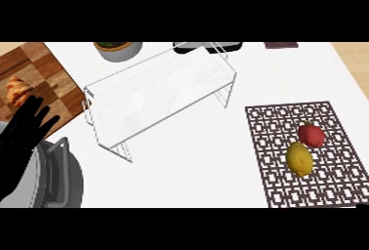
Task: Pick the lemon from the placemat and place it in the tiered shelf
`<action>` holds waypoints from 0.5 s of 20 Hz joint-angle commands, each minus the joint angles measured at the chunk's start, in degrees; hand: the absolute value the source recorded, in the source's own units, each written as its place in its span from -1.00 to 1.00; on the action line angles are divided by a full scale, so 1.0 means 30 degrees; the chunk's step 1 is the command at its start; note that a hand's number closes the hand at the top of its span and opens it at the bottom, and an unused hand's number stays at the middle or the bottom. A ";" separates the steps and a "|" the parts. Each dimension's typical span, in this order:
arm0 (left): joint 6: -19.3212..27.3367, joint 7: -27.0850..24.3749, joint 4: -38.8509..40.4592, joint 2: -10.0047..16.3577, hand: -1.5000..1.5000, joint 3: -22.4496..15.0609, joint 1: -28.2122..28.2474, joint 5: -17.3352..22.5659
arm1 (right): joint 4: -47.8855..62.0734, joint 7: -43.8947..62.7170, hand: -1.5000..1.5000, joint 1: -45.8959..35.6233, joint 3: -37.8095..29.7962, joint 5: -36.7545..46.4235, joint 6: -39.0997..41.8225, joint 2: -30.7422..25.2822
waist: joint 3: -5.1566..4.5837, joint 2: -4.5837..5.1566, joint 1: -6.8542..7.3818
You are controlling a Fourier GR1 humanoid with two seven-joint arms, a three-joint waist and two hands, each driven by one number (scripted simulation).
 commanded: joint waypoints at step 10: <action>0.0672 0.1909 0.3160 -0.0677 0.00 -0.2368 -0.0176 -0.0132 | -0.2167 1.0195 -1.00 -0.2053 0.2872 0.3501 -0.1349 -0.0995 | -0.0704 0.0714 0.1015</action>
